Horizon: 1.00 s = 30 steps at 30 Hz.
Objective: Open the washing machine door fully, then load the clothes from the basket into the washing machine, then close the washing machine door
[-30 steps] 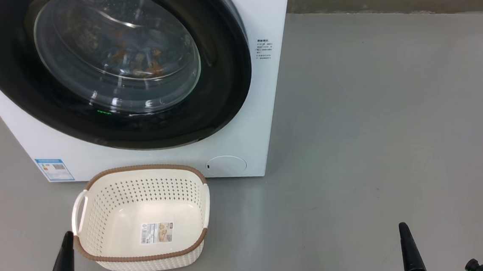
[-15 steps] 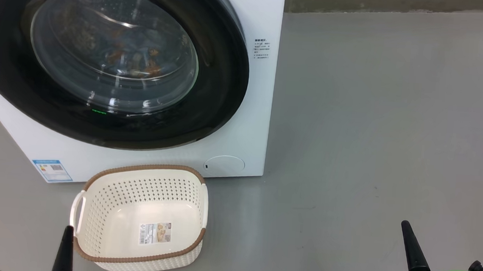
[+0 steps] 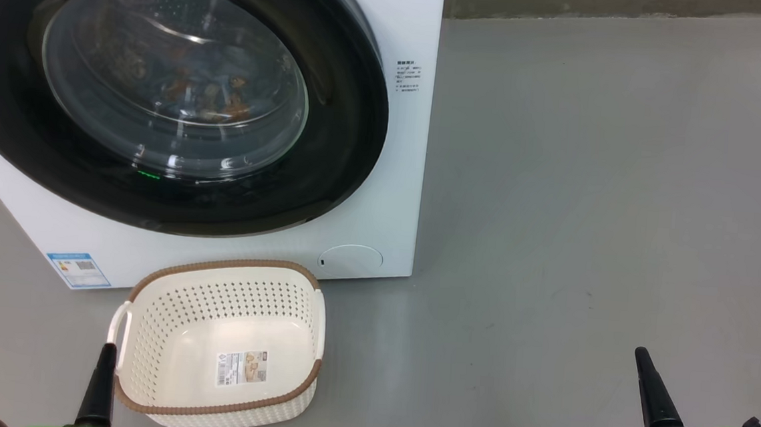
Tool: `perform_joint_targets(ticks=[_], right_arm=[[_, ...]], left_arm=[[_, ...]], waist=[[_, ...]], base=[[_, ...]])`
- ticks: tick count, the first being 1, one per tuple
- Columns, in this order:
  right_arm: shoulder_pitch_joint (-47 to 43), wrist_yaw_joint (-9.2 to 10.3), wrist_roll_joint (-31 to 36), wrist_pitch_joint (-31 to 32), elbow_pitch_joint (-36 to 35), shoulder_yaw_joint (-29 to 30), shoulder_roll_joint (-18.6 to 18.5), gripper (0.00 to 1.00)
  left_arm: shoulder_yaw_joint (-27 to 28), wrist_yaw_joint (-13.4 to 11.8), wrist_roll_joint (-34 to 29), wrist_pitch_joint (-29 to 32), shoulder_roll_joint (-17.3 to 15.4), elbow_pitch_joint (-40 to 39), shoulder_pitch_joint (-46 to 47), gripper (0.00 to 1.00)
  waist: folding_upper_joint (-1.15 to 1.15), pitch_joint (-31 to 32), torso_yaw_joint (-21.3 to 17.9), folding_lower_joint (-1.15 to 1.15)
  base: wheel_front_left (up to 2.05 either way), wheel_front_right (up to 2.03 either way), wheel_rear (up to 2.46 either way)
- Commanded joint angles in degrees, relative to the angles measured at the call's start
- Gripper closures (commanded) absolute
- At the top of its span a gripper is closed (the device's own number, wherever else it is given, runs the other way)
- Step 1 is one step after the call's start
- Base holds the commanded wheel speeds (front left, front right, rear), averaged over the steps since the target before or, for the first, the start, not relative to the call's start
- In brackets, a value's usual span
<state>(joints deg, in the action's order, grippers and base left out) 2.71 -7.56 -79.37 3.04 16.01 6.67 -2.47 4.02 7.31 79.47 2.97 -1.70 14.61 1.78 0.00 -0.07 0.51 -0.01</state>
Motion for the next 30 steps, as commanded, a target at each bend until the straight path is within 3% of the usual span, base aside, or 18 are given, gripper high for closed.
perform_joint_targets(ticks=[1, 19, 30], right_arm=[[3.01, 0.05, -1.94, 0.58, -1.76, -0.73, -0.38, 1.0], [3.47, 0.08, -12.77, 3.44, -1.99, -0.15, -0.41, 1.0], [3.47, 0.08, -12.8, 3.45, -1.99, -0.16, -0.41, 1.0]], left_arm=[[1.8, 0.15, 2.04, 0.51, -1.13, -1.06, 2.58, 1.0], [2.3, 0.18, 12.84, 3.35, -1.36, -0.55, 4.39, 1.0], [2.35, 0.18, 12.82, 3.39, -1.33, -0.55, 4.4, 1.0]], waist=[[0.0, -0.01, -0.04, 0.0], [0.0, -0.11, -0.51, 0.0], [0.0, -0.11, -0.51, 0.0]], base=[[0.0, 0.0, 0.0], [0.0, 0.0, 0.0], [0.0, 0.0, 0.0]])
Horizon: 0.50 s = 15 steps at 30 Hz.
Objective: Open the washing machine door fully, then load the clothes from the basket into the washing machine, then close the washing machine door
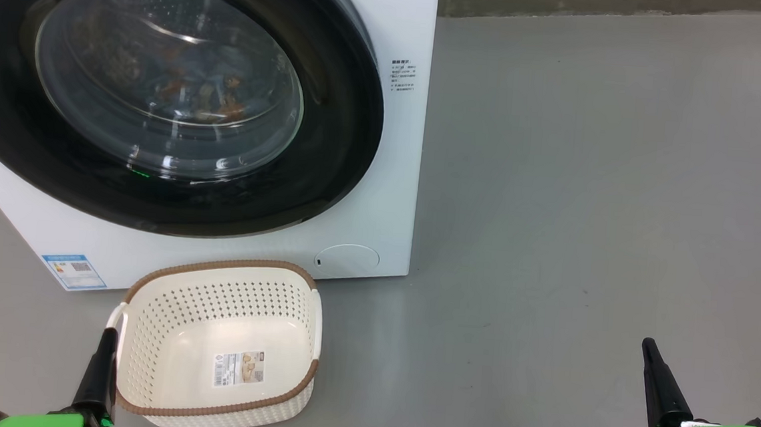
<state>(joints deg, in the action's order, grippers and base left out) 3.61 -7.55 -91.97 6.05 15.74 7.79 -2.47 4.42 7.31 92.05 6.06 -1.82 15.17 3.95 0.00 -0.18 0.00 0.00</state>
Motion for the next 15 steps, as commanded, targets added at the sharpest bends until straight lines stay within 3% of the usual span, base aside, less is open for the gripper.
perform_joint_targets(ticks=[1, 15], right_arm=[[2.57, 0.06, -0.2, 0.44, -1.71, -1.28, -0.41, 1.0], [2.57, 0.06, -0.2, 0.44, -1.71, -1.28, -0.41, 1.0]], left_arm=[[1.94, 0.18, 0.24, 0.3, -1.21, -1.11, 2.23, 1.0], [1.99, 0.18, 0.21, 0.34, -1.18, -1.12, 2.23, 1.0]], waist=[[0.0, 0.0, 0.0, 0.0], [0.0, 0.0, 0.0, 0.0]], base=[[0.0, 0.0, 0.0], [0.0, 0.0, 0.0]])
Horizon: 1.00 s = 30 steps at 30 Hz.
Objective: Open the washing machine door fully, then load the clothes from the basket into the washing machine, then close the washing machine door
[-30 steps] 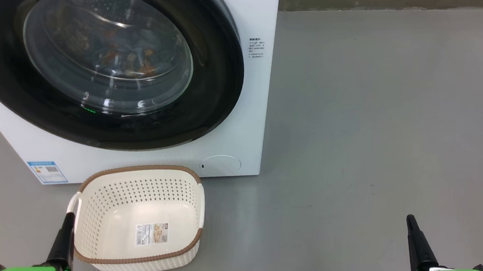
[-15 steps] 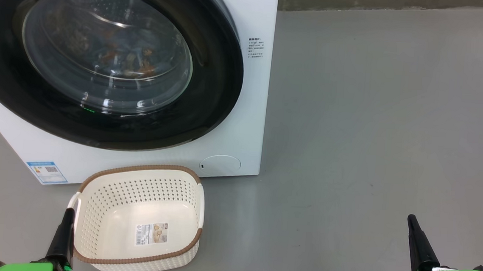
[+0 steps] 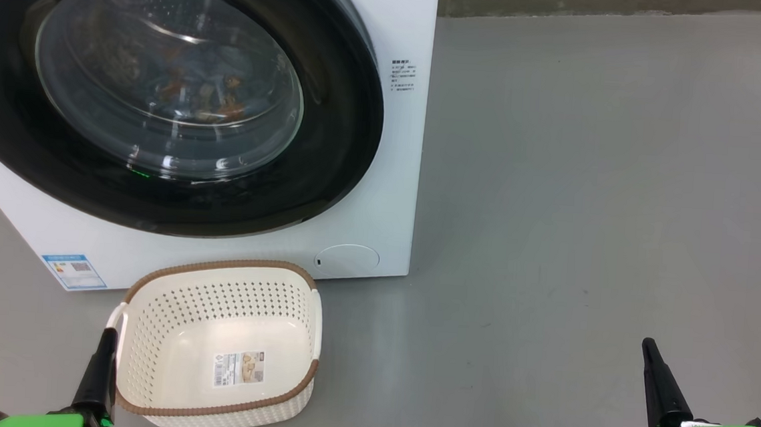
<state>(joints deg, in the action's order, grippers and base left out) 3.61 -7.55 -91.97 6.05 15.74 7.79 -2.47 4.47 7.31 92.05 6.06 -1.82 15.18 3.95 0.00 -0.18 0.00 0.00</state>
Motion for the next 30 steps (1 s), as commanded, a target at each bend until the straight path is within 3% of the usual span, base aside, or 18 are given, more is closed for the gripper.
perform_joint_targets(ticks=[1, 30], right_arm=[[2.57, 0.06, -0.2, 0.44, -1.71, -1.28, -0.41, 1.0], [2.57, 0.06, -0.2, 0.43, -1.71, -1.28, -0.41, 1.0]], left_arm=[[1.95, 0.18, 0.2, 0.34, -1.18, -1.13, 2.23, 1.0], [2.01, 0.18, 0.15, 0.39, -1.14, -1.13, 2.23, 1.0]], waist=[[0.0, 0.0, 0.0, 0.0], [0.0, 0.0, 0.0, 0.0]], base=[[0.0, 0.0, 0.0], [0.0, 0.0, 0.0]])
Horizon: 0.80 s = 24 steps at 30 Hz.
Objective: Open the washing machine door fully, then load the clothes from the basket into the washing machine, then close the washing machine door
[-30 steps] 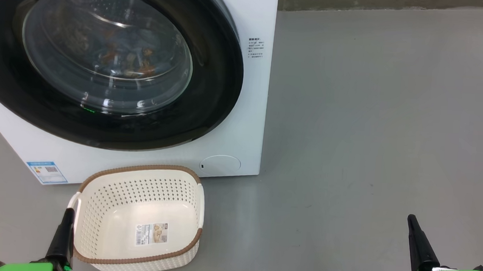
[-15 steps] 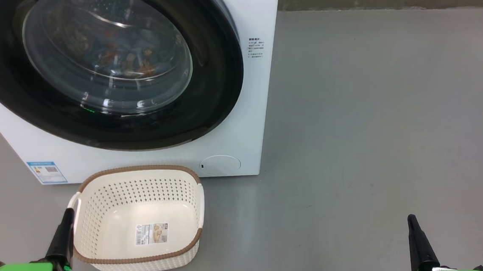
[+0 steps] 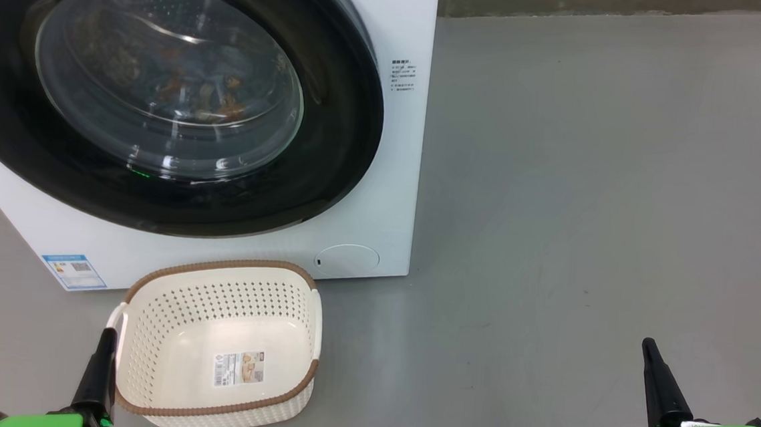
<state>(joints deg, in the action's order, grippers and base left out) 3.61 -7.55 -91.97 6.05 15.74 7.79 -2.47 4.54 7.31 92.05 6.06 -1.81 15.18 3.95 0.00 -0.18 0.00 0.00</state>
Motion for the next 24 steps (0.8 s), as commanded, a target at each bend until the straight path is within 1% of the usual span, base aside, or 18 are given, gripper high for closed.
perform_joint_targets(ticks=[1, 24], right_arm=[[2.57, 0.06, -0.2, 0.43, -1.71, -1.28, -0.41, 1.0], [2.57, 0.06, -0.2, 0.43, -1.71, -1.28, -0.41, 1.0]], left_arm=[[1.93, 0.18, 0.15, 0.39, -1.14, -1.13, 2.23, 1.0], [1.97, 0.18, 0.12, 0.42, -1.12, -1.13, 2.24, 1.0]], waist=[[0.0, 0.0, 0.0, 0.0], [0.0, 0.0, 0.0, 0.0]], base=[[0.0, 0.0, 0.0], [0.0, 0.0, 0.0]])
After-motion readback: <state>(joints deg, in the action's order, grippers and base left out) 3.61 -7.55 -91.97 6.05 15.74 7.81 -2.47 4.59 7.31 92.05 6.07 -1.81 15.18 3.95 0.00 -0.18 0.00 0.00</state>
